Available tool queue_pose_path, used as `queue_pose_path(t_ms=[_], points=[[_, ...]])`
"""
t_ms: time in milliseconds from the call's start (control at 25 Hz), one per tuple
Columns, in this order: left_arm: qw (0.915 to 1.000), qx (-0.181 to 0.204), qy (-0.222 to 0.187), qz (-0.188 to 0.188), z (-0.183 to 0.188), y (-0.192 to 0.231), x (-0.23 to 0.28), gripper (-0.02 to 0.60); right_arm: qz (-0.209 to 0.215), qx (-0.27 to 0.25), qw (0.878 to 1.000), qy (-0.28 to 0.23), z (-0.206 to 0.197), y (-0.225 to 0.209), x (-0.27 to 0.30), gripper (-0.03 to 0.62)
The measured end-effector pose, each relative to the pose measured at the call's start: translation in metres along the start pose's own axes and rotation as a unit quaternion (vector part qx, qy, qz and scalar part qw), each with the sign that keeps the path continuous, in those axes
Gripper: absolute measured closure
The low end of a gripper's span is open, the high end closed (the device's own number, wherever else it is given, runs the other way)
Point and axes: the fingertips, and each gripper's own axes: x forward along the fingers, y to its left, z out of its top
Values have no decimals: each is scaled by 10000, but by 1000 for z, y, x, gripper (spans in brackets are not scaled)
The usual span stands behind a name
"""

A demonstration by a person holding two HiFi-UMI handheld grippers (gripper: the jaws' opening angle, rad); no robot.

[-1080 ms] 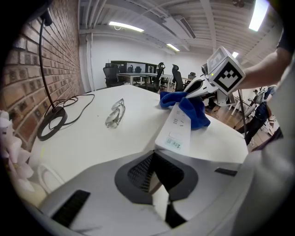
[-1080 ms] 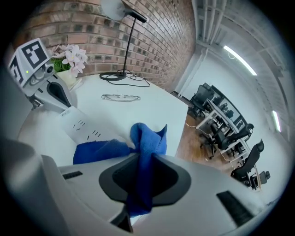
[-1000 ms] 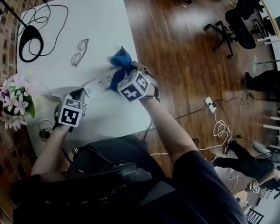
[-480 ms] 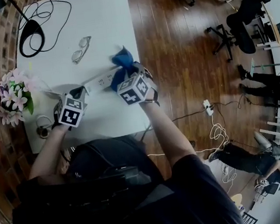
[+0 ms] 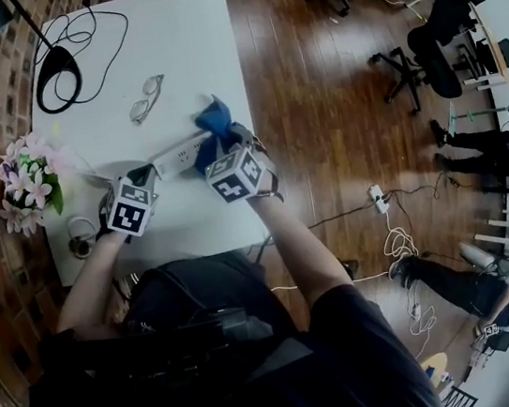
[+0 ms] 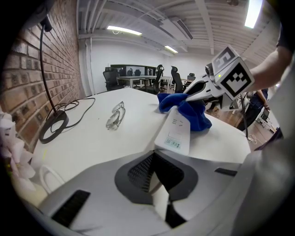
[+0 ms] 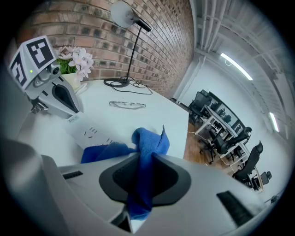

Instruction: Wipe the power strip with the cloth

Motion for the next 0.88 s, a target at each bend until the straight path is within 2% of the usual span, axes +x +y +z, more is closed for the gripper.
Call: queue_pose_path(t_ms=[240, 880], points=[[10000, 17, -50, -17, 2, -2, -2, 584, 165, 1, 9997, -157, 8, 23, -5, 545], [9998, 115, -151, -51, 4, -4, -2, 586, 375, 140, 9989, -257, 18, 45, -9, 543]])
